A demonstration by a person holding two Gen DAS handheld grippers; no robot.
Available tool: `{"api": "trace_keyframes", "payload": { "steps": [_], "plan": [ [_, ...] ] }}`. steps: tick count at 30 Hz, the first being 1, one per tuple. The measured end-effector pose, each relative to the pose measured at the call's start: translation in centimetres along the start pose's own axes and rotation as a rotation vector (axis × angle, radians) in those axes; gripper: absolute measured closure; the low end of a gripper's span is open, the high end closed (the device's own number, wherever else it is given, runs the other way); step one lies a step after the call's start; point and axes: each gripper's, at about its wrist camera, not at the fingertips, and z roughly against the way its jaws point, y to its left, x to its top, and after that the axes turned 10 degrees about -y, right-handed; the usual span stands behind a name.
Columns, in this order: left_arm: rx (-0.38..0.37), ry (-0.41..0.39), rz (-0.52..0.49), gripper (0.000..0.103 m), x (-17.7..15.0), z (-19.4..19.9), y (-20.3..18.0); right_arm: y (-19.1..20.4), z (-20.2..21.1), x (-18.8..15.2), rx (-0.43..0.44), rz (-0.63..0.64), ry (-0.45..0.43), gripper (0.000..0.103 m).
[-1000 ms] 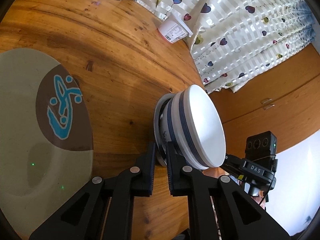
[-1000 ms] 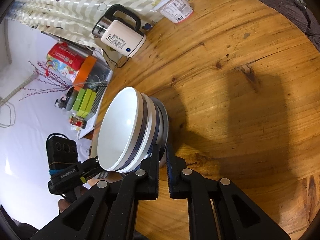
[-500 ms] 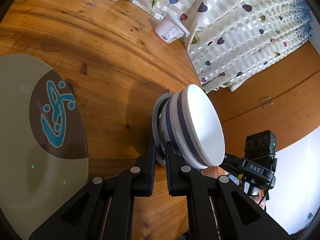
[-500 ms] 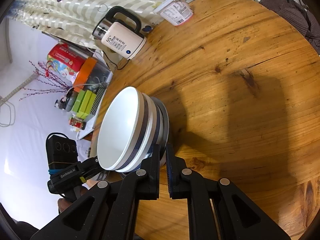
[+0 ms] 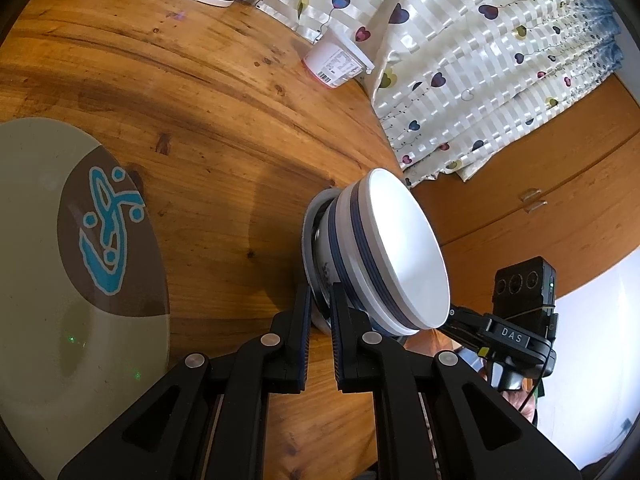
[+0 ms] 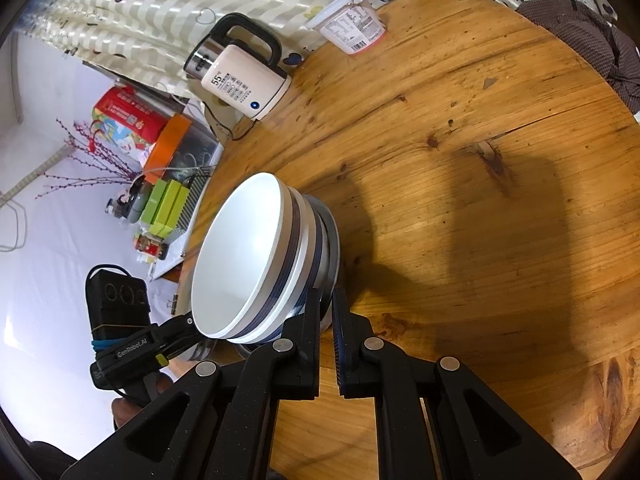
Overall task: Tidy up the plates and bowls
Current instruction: 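Lift the bowl stack with both tools and tilt it sideways, then carry the bowl stack with both tools over the beige plate stack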
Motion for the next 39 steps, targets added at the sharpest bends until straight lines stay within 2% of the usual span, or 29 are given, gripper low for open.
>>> {"api": "trace_keyframes", "payload": {
  "steps": [19,39],
  "plan": [
    [-0.003,-0.043,-0.019,0.094,0.7,1.3,-0.5,1.6,0.3,0.9,0.023,0.04,-0.015,0.096],
    [0.064,-0.151,-0.011,0.094,1.3,7.5,1.1,7.2,-2.6,1.0,0.093,0.126,0.036,0.096]
  ]
}}
